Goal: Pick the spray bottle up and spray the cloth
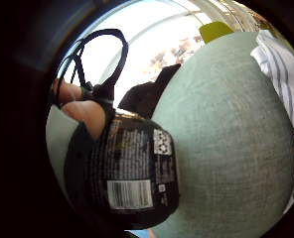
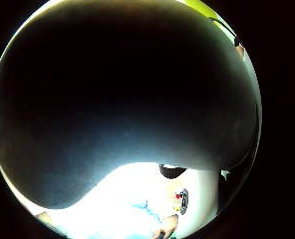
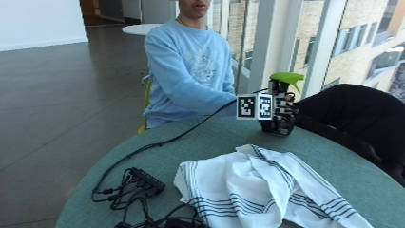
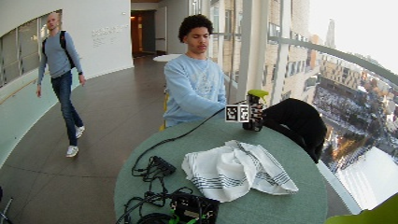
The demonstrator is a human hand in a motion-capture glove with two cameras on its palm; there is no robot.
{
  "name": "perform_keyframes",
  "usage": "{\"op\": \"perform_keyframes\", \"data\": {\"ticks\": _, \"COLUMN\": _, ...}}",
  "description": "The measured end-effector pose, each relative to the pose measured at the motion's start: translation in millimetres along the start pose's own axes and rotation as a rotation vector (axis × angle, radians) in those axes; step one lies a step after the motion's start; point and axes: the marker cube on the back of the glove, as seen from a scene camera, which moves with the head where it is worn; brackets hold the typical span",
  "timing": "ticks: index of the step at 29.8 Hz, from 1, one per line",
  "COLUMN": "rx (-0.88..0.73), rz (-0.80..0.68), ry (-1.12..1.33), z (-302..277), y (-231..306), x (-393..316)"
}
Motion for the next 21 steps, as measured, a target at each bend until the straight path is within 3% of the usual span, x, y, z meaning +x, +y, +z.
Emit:
{"op": "perform_keyframes", "data": {"ticks": 13, "rx": -0.071, "rz": 0.044, "ry": 0.02, "z": -1.4, "y": 4.8, "x": 9.0}}
{"op": "perform_keyframes", "data": {"ticks": 21, "rx": -0.055, "rz": -0.031, "ry": 0.181, "z": -50.8, "y": 30.8, "x": -15.8}}
